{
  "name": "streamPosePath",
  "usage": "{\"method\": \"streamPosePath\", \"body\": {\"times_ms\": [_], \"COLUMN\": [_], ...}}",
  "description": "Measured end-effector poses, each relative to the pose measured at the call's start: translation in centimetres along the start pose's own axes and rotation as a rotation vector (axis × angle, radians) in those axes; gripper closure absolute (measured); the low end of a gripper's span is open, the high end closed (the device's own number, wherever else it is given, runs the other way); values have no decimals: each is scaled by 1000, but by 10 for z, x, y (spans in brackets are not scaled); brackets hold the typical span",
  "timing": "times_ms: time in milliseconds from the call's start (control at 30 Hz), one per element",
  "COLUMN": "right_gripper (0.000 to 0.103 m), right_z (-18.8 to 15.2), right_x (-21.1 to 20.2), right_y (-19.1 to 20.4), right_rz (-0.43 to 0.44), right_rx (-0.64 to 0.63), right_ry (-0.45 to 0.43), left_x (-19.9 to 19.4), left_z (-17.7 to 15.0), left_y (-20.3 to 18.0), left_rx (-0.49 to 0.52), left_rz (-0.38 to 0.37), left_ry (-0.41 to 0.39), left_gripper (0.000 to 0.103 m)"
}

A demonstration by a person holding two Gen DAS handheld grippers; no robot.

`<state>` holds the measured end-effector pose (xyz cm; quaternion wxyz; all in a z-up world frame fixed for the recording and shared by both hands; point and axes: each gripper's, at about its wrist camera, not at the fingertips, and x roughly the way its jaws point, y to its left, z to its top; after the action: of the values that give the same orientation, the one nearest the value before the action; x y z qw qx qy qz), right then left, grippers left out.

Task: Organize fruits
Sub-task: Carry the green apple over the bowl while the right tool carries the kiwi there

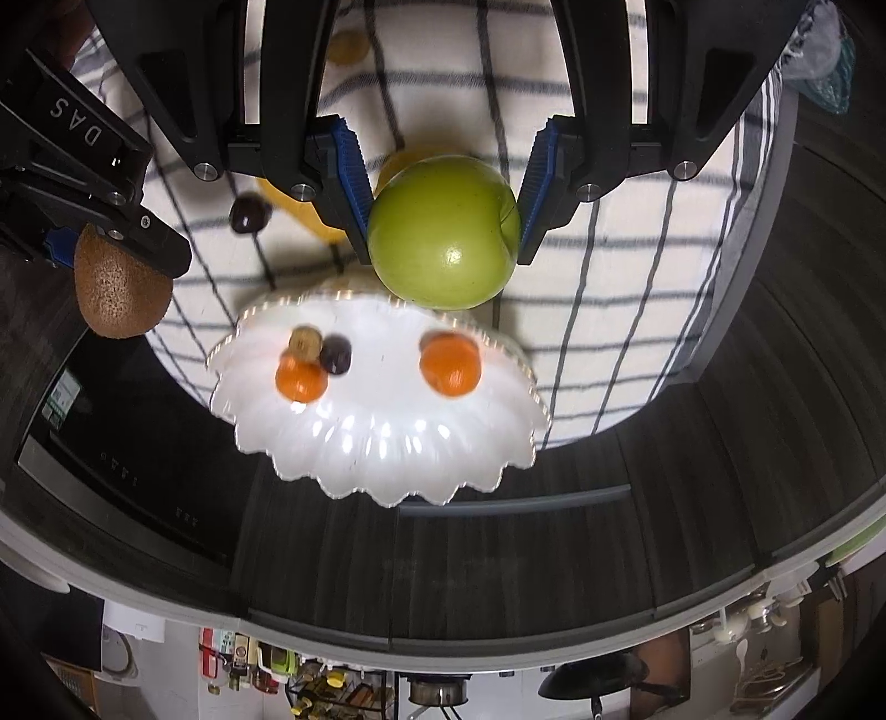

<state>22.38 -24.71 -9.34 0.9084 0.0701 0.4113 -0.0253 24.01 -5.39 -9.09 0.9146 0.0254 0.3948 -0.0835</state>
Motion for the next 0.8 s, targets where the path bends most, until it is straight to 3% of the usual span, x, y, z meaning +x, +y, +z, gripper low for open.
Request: {"method": "streamPosePath", "body": {"times_ms": [333, 800], "right_gripper": [45, 45], "right_z": [48, 79], "right_x": [14, 64], "right_y": [1, 2], "right_rz": [10, 5], "right_rx": [-28, -37], "right_ry": [-57, -15], "left_x": [19, 73], "left_z": [44, 67], "left_y": [-1, -5], "left_rx": [8, 15], "left_rz": [-26, -15], "left_ry": [-19, 16], "left_gripper": [56, 55]}}
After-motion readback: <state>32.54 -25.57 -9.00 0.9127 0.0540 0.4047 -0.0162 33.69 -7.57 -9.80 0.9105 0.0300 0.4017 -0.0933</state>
